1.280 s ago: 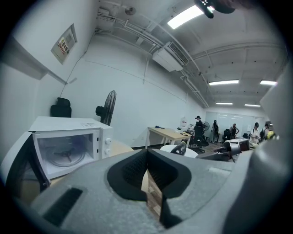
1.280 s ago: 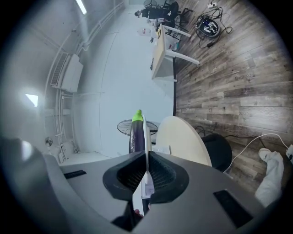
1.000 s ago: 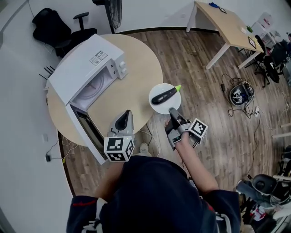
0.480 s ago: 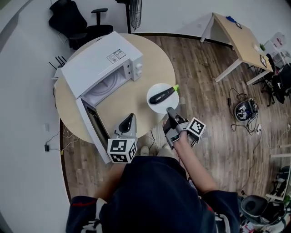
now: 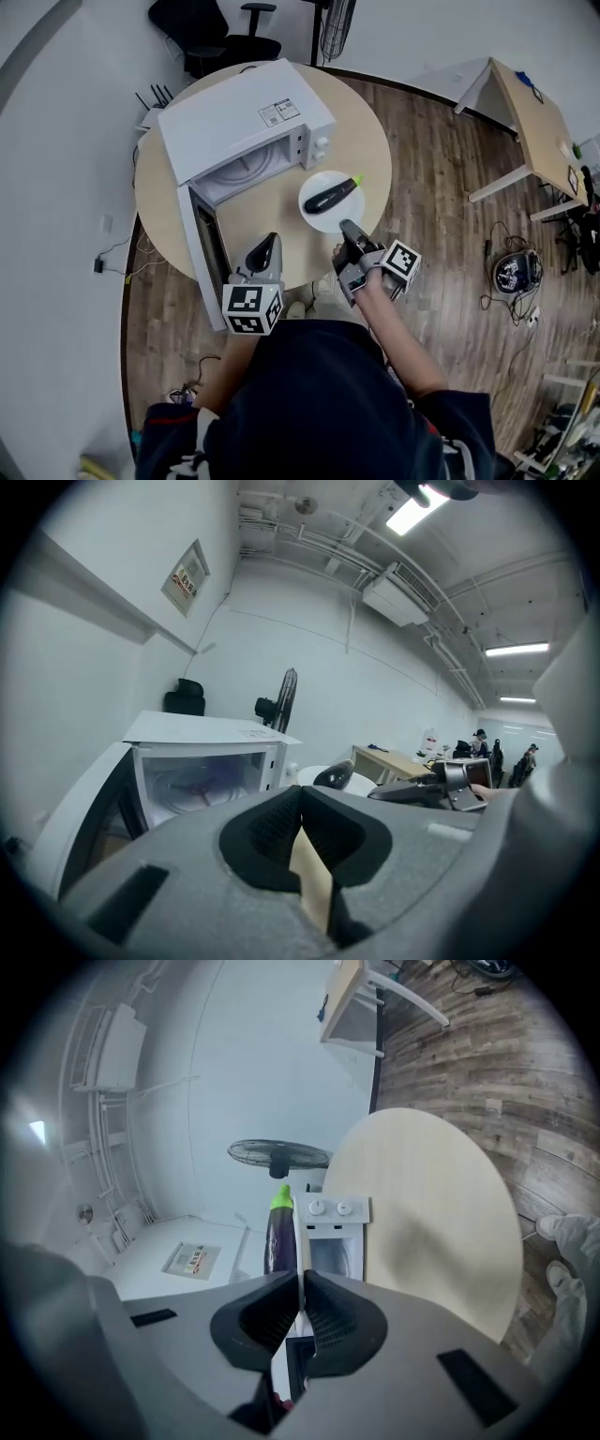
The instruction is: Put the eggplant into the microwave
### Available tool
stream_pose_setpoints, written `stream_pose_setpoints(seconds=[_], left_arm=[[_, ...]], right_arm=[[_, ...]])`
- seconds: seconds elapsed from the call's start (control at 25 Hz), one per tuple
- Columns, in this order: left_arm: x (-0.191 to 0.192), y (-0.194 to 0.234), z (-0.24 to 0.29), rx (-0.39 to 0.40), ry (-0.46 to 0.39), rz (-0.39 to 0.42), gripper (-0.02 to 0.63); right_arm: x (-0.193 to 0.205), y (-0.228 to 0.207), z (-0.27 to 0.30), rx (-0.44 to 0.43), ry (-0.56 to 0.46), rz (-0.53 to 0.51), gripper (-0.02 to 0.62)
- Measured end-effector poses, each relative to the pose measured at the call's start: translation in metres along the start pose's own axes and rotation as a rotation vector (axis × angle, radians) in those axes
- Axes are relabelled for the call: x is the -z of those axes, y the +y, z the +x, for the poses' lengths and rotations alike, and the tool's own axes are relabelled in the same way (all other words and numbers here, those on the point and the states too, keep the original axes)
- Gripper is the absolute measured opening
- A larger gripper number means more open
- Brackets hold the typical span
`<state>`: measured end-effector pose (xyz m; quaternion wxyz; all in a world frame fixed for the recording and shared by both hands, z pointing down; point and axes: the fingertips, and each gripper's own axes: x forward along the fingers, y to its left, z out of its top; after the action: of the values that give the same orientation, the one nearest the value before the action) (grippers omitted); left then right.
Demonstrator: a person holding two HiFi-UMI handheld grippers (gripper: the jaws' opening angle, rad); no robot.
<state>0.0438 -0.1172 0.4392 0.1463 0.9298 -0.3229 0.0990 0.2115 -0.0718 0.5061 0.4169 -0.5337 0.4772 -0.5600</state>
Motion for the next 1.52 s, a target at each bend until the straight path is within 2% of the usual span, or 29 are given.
stream_pose_setpoints(seconds=[0.44, 0.72, 1.16, 1.52], left_arm=[[-0.001, 0.045, 0.000, -0.251, -0.021, -0.060, 0.017], [0.000, 0.044, 0.001, -0.361, -0.027, -0.089, 0.017], [0.015, 0.055, -0.007, -0.471, -0.021, -0.140, 0.017], [0.010, 0.081, -0.005, -0.431, -0.006, -0.132, 0.017]], right_arm=[[0.019, -0.003, 0.067, 0.016, 0.254, -0.050, 0.021], [0.025, -0.010, 0.089, 0.033, 0.386, -0.063, 0.023], [0.038, -0.019, 0.122, 0.051, 0.504, -0.087, 0.023], [0.054, -0.019, 0.147, 0.056, 0.487, -0.091, 0.022]])
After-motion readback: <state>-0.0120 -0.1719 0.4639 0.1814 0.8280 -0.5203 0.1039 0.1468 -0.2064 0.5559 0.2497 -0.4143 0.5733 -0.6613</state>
